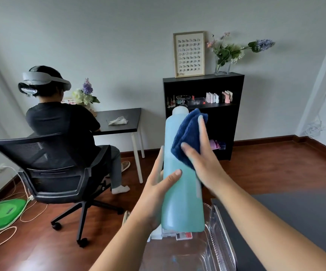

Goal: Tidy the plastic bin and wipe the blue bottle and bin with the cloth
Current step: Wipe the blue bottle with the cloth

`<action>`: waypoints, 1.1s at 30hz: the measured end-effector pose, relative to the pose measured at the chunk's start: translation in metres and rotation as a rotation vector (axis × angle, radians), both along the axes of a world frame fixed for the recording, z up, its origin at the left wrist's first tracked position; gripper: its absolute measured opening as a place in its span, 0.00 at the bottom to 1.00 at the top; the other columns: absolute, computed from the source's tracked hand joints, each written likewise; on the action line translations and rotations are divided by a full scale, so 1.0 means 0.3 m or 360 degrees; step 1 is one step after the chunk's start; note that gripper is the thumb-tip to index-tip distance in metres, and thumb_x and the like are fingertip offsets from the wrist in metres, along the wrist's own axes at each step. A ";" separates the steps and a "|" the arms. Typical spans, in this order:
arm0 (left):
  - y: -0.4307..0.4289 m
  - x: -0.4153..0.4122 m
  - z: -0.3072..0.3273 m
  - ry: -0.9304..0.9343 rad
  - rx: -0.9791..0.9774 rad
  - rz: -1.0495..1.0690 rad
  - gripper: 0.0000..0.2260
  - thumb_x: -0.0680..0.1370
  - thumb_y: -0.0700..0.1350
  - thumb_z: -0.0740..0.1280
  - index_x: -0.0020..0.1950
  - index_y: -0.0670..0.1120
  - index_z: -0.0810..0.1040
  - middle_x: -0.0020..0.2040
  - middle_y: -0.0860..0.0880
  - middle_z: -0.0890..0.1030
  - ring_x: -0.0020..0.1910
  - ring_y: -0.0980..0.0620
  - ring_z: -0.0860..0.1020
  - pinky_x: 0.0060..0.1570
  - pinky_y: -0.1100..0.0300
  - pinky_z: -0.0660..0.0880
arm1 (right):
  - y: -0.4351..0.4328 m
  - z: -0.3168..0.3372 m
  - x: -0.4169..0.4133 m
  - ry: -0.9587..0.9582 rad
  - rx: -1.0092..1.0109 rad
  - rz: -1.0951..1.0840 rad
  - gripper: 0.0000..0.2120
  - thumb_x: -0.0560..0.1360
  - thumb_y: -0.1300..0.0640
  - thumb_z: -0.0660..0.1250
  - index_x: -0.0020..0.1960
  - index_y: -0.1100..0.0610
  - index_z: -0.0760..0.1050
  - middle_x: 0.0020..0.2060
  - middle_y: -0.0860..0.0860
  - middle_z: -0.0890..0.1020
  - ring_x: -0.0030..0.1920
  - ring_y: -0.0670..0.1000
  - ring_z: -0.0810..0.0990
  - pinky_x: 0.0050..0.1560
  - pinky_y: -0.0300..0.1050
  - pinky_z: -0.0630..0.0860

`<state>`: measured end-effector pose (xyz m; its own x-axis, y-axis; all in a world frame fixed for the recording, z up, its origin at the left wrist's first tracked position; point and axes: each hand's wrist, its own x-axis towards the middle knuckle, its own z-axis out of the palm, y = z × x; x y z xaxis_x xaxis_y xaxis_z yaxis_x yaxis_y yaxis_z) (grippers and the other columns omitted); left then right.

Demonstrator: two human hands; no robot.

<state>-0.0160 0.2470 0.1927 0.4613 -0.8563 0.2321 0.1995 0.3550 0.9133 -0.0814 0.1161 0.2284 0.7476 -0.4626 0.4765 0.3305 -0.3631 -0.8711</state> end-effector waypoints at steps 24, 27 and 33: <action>0.004 -0.027 0.003 -0.0004 -0.0003 -0.0004 0.29 0.76 0.46 0.68 0.74 0.60 0.62 0.65 0.44 0.77 0.58 0.39 0.79 0.49 0.48 0.78 | -0.015 -0.012 -0.004 -0.0024 0.0113 -0.0117 0.30 0.79 0.55 0.61 0.76 0.44 0.52 0.77 0.42 0.55 0.73 0.35 0.57 0.70 0.31 0.59; -0.003 -0.042 0.004 0.0102 -0.0069 0.0061 0.33 0.73 0.45 0.71 0.75 0.59 0.61 0.64 0.42 0.77 0.58 0.36 0.78 0.52 0.43 0.78 | -0.027 0.023 0.031 -0.0115 0.0580 0.0096 0.26 0.80 0.57 0.59 0.74 0.42 0.58 0.66 0.42 0.73 0.60 0.38 0.77 0.53 0.32 0.75; -0.014 0.022 0.012 0.0080 -0.0042 0.0116 0.25 0.78 0.47 0.64 0.74 0.55 0.64 0.65 0.42 0.76 0.57 0.39 0.78 0.49 0.46 0.78 | 0.083 -0.093 -0.054 0.0014 0.0605 0.0288 0.27 0.76 0.49 0.61 0.71 0.32 0.58 0.66 0.37 0.74 0.63 0.40 0.76 0.57 0.38 0.76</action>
<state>-0.0095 0.2428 0.1963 0.5337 -0.8141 0.2291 0.2178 0.3941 0.8929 -0.0978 0.1410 0.2004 0.8362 -0.4653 0.2903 0.3511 0.0477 -0.9351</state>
